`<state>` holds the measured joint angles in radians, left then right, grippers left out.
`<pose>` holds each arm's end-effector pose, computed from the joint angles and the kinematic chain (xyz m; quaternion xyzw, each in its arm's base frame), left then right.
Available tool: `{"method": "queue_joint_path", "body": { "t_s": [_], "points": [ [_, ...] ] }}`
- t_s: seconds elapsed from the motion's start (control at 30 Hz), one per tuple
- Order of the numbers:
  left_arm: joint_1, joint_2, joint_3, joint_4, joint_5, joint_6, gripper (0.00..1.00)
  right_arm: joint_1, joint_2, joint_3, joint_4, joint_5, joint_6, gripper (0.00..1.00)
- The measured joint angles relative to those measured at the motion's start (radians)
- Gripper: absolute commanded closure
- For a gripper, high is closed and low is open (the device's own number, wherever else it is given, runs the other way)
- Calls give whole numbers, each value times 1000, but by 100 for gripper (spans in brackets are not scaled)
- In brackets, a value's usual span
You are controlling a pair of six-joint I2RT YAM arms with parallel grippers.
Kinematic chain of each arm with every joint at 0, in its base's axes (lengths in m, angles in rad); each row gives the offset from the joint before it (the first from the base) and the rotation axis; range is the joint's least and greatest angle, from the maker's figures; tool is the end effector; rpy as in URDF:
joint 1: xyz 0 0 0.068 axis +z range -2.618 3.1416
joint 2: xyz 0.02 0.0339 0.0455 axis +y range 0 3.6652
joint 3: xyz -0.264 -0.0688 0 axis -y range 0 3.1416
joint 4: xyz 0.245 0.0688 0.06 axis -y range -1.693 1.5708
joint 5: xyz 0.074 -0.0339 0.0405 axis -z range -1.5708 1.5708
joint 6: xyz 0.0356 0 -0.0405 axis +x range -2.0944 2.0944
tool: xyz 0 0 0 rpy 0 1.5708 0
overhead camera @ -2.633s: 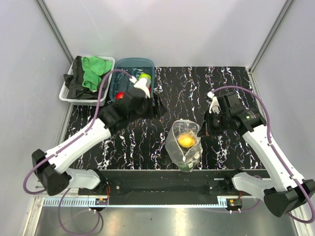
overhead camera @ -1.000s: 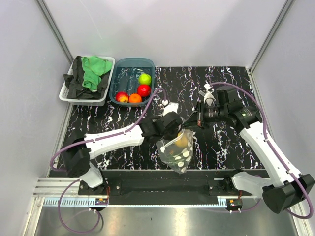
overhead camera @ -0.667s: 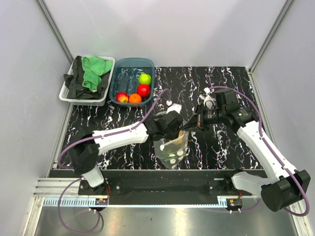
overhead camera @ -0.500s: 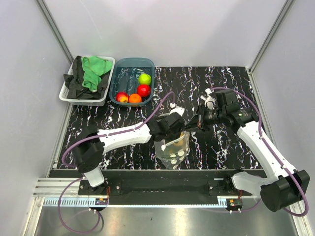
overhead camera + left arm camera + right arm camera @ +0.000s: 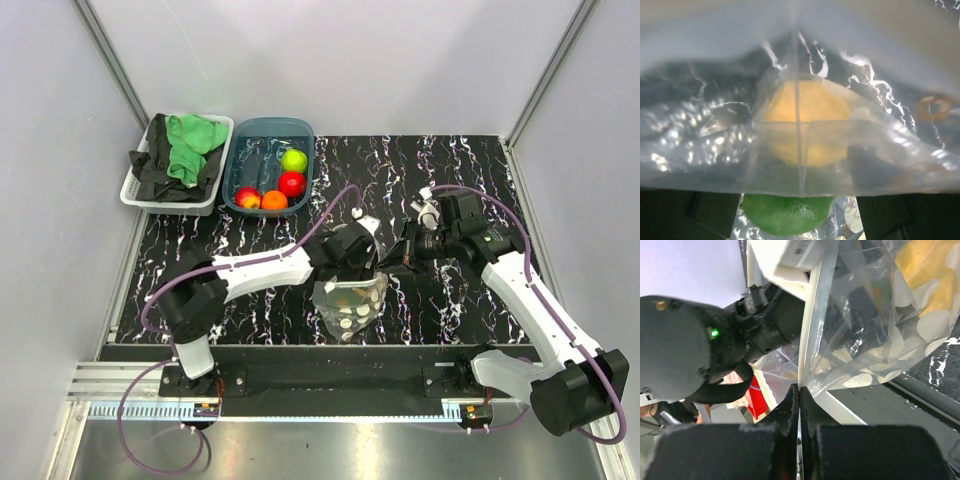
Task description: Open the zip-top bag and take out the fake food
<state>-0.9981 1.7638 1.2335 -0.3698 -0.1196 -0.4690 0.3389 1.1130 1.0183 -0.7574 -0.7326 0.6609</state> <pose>0.2097 -0.3173 0.2148 0.2275 0.9150 -0.1780 0.2818 0.1987 0.0953 0.3113 0.0158 0.8829 0.4516 0.1274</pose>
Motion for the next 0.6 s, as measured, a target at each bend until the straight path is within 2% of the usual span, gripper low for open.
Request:
{"method": "queue_joint_path", "body": {
  "t_s": [0.3,0.4,0.43,0.6],
  "points": [
    [20,118,26,61,88,-3,18,-1,1,-19,-44,56,-37,100],
    [28,125,26,71,96,-2,31,-2,1,-19,-57,69,-50,100],
    [30,125,26,74,96,0,40,-2,1,-19,-60,71,-55,100],
    [39,125,35,80,99,16,69,-2,1,-18,-89,92,-82,100]
  ]
}}
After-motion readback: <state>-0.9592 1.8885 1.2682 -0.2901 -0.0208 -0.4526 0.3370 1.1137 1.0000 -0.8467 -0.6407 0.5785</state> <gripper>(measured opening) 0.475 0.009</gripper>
